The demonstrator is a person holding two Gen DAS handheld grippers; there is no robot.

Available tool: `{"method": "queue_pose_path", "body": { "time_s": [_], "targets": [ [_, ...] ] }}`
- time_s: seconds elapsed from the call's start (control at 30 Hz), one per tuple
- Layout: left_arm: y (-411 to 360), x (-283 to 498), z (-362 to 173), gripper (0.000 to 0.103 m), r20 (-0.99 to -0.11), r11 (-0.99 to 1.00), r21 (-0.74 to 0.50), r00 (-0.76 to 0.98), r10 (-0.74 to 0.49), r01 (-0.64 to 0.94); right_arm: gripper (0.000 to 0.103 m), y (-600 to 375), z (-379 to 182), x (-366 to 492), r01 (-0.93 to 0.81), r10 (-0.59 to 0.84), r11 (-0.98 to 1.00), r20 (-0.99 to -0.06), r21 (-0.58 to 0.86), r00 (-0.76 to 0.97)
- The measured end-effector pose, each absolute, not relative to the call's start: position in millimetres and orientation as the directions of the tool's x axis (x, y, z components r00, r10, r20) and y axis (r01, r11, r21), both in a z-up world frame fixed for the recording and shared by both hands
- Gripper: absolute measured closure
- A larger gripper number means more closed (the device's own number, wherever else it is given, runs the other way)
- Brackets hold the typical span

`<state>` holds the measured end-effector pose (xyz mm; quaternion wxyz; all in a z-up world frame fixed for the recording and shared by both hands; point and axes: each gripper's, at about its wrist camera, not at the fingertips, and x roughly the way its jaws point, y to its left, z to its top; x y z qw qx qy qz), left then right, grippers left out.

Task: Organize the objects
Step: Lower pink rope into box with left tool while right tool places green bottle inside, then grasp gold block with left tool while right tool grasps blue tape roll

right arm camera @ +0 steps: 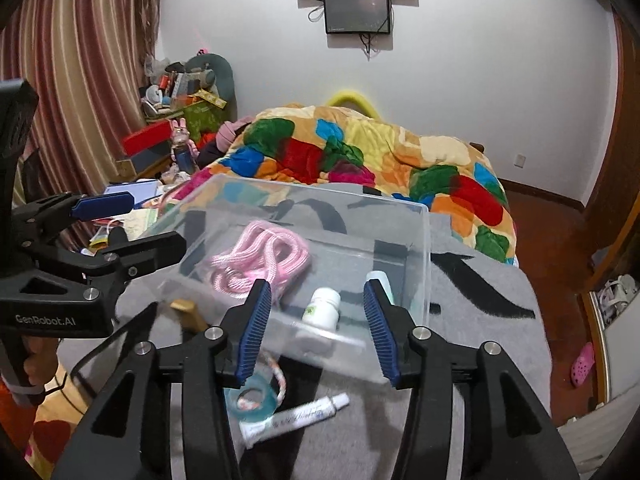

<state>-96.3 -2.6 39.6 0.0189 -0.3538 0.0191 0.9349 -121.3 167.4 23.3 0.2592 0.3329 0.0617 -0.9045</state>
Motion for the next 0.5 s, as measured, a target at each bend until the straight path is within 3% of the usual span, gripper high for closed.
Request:
{"method": "queue_pose_path", "body": {
  "time_s": [0.3, 0.5],
  "targets": [
    [-11.8, -74.1, 5.2, 0.01, -0.677, -1.0, 0.019, -0.736, -0.007, -0.008, 0.056, 177.7, 5.9, -93.2, 0.534, -0.481, -0.835, -0.648, 0.133, -0.591],
    [-13.2, -76.0, -26.9, 0.035, -0.727, -1.0, -0.019, -0.686, 0.015, -0.001, 0.056, 172.1, -20.5, -87.5, 0.55, -0.489, -0.821, -0.687, 0.154, -0.538]
  ]
}}
